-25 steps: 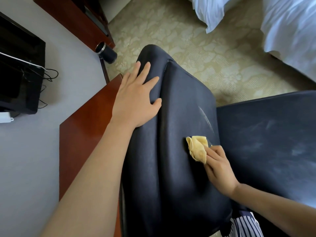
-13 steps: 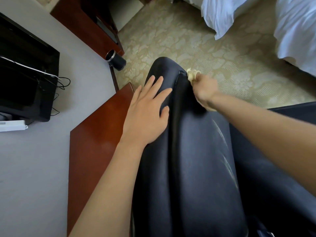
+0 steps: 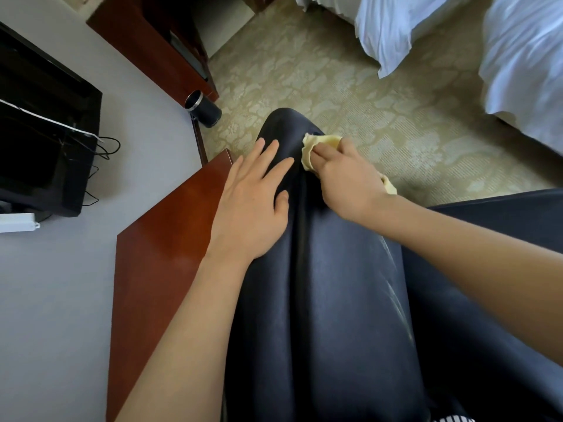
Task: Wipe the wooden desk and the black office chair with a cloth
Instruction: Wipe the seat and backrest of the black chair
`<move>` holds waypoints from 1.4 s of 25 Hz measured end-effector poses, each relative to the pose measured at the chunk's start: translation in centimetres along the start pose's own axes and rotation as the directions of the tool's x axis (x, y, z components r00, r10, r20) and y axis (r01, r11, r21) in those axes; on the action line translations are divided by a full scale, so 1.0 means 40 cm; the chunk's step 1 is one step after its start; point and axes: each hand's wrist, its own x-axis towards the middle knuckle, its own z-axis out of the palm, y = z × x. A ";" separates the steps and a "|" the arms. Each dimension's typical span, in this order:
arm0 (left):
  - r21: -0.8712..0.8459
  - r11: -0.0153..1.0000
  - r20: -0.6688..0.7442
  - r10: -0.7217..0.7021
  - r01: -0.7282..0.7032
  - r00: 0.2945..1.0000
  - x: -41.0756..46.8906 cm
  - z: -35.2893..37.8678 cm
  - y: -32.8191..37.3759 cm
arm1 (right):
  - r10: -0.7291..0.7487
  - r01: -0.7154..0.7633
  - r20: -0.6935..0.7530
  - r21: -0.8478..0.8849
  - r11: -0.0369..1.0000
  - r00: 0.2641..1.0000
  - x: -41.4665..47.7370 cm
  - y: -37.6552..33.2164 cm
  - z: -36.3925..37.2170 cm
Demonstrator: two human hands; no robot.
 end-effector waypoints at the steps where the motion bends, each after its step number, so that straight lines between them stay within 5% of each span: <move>1: 0.011 1.000 0.008 0.000 0.000 1.000 0.001 0.001 0.000 | -0.036 0.036 0.008 -0.009 0.999 0.999 -0.008 -0.001 0.001; 4: 0.047 0.999 0.031 -0.003 0.002 1.000 -0.001 -0.001 0.004 | -0.126 0.126 0.030 0.016 0.992 0.992 -0.049 -0.010 -0.002; 7: 0.064 0.998 0.036 -0.012 0.010 0.999 -0.003 -0.004 0.008 | -0.151 0.178 -0.153 0.186 0.966 0.977 -0.145 -0.045 0.006; 11: 0.082 0.996 0.023 -0.026 0.024 0.999 -0.004 -0.005 0.014 | 0.052 0.068 -0.203 0.542 0.838 0.978 -0.214 -0.098 0.036; 16: 0.044 0.998 -0.009 -0.054 0.055 0.998 -0.011 -0.006 0.022 | 0.315 -0.103 -0.232 0.633 0.768 0.921 -0.096 -0.132 0.032; 24: -0.014 0.998 -0.041 -0.056 0.056 0.998 -0.002 -0.002 0.004 | 0.492 -0.430 0.118 0.684 0.589 0.862 0.204 -0.035 0.010; 31: 0.020 0.997 -0.089 -0.068 0.070 0.994 0.031 0.004 -0.026 | 0.325 -0.048 -0.318 0.646 0.762 0.891 0.036 -0.098 0.044; 35: 0.134 0.991 -0.084 -0.011 0.022 0.996 0.071 0.003 -0.034 | 0.253 0.031 -0.385 0.597 0.801 0.887 -0.039 -0.099 0.054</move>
